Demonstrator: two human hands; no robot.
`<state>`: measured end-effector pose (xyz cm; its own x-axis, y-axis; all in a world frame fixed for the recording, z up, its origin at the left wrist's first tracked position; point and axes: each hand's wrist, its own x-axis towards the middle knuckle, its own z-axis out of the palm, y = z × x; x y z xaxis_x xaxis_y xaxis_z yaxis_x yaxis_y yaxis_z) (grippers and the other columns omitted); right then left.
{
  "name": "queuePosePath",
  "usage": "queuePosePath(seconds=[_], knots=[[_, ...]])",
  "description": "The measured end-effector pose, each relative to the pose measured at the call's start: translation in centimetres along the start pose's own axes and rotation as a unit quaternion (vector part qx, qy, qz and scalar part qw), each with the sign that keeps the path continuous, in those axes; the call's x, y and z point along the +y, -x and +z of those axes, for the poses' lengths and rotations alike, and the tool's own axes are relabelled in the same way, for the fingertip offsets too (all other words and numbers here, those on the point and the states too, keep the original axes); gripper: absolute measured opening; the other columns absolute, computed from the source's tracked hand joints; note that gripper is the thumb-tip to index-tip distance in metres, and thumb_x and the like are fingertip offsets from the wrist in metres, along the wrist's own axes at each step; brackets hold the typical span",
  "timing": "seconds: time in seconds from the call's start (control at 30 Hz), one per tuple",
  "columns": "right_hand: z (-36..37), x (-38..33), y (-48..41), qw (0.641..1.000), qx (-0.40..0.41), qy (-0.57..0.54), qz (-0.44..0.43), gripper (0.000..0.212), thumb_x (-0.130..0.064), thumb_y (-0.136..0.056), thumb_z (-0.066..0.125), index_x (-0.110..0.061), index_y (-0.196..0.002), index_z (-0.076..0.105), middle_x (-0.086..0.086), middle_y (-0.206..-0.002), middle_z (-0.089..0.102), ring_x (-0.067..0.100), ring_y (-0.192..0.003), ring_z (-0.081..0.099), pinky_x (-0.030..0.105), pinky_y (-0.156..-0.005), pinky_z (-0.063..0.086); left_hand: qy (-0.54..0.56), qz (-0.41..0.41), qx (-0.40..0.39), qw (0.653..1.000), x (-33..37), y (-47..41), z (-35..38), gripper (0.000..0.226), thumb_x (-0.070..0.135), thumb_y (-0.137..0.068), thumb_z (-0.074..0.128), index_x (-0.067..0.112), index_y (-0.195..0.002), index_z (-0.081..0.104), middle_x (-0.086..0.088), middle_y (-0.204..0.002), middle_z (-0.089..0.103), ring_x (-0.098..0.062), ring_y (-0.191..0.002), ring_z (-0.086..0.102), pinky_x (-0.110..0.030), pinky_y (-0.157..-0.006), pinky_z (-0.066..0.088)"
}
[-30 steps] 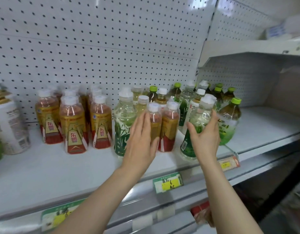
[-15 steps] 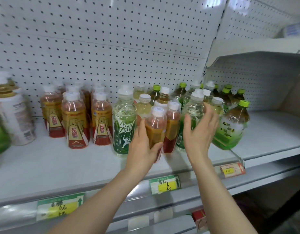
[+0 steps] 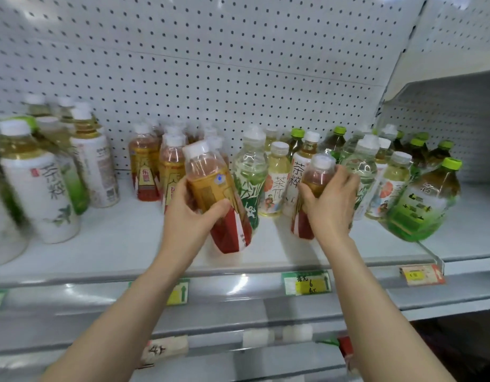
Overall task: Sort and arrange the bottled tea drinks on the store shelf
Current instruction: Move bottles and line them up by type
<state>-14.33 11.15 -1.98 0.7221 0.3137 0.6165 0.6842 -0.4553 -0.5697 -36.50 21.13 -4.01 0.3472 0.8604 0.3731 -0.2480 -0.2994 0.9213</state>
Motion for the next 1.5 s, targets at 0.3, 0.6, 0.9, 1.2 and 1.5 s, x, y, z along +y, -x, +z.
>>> queuePosePath(seconds=[0.3, 0.6, 0.9, 1.2, 1.5], knots=[[-2.9, -5.6, 2.8, 0.978, -0.130, -0.158, -0.035, 0.072, -0.033, -0.082, 0.077, -0.023, -0.143, 0.040, 0.001, -0.138, 0.046, 0.019, -0.117, 0.053, 0.039, -0.096, 0.049, -0.048, -0.009, 0.013, 0.999, -1.5, -1.9, -7.9, 0.064, 0.008, -0.073, 0.083, 0.024, -0.129, 0.054, 0.010, -0.112, 0.069, -0.004, -0.100, 0.068, -0.016, -0.076, 0.054], [1.8, -14.0, 6.1, 0.894, -0.308, -0.295, -0.133, 0.059, -0.024, -0.077, 0.084, -0.031, -0.125, 0.051, -0.022, -0.114, 0.061, -0.009, -0.101, 0.061, 0.022, -0.085, 0.054, -0.132, -0.018, 0.012, 0.991, -1.2, -3.7, -15.5, 0.075, 0.003, -0.073, 0.082, 0.032, -0.132, 0.047, 0.016, -0.119, 0.061, -0.004, -0.112, 0.059, -0.030, -0.096, 0.047], [6.1, -16.0, 5.4, 0.860, -0.394, -0.297, -0.128, 0.067, -0.035, -0.077, 0.082, -0.042, -0.131, 0.043, -0.036, -0.111, 0.062, -0.013, -0.102, 0.061, 0.009, -0.075, 0.052, -0.376, 0.019, -0.015, 0.926, 1.7, -4.1, -16.8, 0.095, 0.069, -0.054, 0.076, 0.030, -0.134, 0.044, 0.008, -0.128, 0.052, -0.011, -0.112, 0.055, -0.036, -0.094, 0.050], [5.9, -16.7, 6.2, 0.899, -0.322, -0.247, -0.162, 0.062, -0.043, -0.079, 0.077, -0.038, -0.132, 0.045, -0.016, -0.125, 0.060, 0.001, -0.108, 0.060, 0.035, -0.092, 0.054, -0.304, 0.050, -0.048, 0.950, 0.7, -7.9, -16.1, 0.074, 0.023, -0.085, 0.074, 0.021, -0.147, 0.034, 0.001, -0.140, 0.053, -0.016, -0.125, 0.053, -0.043, -0.105, 0.045], [5.7, -16.3, 6.6, 0.915, -0.293, -0.208, -0.181, 0.078, -0.051, -0.080, 0.072, -0.043, -0.145, 0.030, -0.021, -0.130, 0.056, 0.002, -0.111, 0.057, 0.026, -0.089, 0.049, -0.332, 0.013, -0.091, 0.939, -1.3, -11.7, -15.6, 0.071, 0.029, -0.100, 0.052, 0.044, -0.154, 0.008, -0.001, -0.150, 0.025, -0.023, -0.128, 0.047, -0.048, -0.110, 0.041]])
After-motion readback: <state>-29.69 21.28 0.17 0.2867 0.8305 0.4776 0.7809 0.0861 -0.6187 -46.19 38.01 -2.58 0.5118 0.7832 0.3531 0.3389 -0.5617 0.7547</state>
